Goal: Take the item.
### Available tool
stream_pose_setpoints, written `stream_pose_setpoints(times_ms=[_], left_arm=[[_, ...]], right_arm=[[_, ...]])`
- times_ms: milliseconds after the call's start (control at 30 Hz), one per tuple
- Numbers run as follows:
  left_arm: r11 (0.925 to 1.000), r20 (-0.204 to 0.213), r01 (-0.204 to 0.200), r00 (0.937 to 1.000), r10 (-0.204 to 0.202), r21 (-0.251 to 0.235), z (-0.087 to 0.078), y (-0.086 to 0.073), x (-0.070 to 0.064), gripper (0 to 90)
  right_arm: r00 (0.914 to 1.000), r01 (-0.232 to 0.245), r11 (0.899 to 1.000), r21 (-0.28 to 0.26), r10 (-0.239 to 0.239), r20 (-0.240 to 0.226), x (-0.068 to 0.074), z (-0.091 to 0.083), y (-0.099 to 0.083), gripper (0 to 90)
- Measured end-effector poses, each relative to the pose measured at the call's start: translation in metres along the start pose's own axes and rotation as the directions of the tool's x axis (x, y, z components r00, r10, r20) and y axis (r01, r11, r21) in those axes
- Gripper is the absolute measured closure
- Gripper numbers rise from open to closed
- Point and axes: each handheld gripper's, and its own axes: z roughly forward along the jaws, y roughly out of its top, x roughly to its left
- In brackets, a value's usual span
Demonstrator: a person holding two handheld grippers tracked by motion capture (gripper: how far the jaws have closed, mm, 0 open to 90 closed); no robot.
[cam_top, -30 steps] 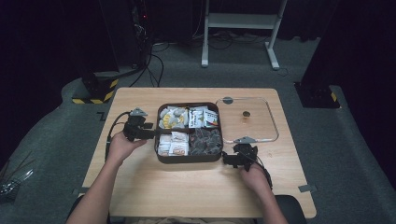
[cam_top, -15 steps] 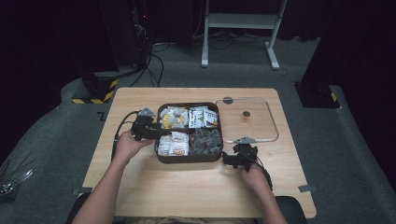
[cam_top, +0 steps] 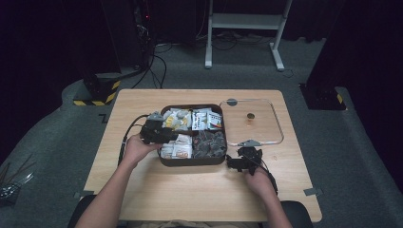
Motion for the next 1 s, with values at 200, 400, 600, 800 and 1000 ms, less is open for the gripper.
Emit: stream_pose_setpoints(times_ms=[200,400,600,800,1000], left_arm=[[0.9982,-0.011,-0.056,0.9984,0.056,0.020,0.009,0.000,-0.007,54.0],[0.9949,-0.009,-0.085,0.9963,0.086,0.054,0.017,-0.004,-0.009,54.1],[0.9934,-0.038,-0.095,0.9945,0.098,0.064,0.019,-0.005,-0.007,55.8],[0.9937,-0.037,-0.100,0.9941,0.102,0.052,0.019,-0.003,-0.005,56.2],[0.9956,-0.039,-0.092,0.9949,0.092,0.018,0.022,0.003,-0.003,59.4]], right_arm=[[1.0000,0.000,1.000,0.001,0.000,-0.002,0.000,-0.001,0.000,8.9],[1.0000,-0.001,1.000,0.002,0.001,-0.004,0.000,-0.001,-0.001,8.9],[1.0000,0.000,1.000,0.002,0.000,-0.004,0.000,-0.001,-0.001,8.9],[1.0000,0.000,1.000,0.002,0.000,-0.004,0.000,-0.001,-0.001,8.9],[1.0000,0.000,1.000,0.002,0.000,-0.004,0.000,-0.001,-0.001,8.9]])
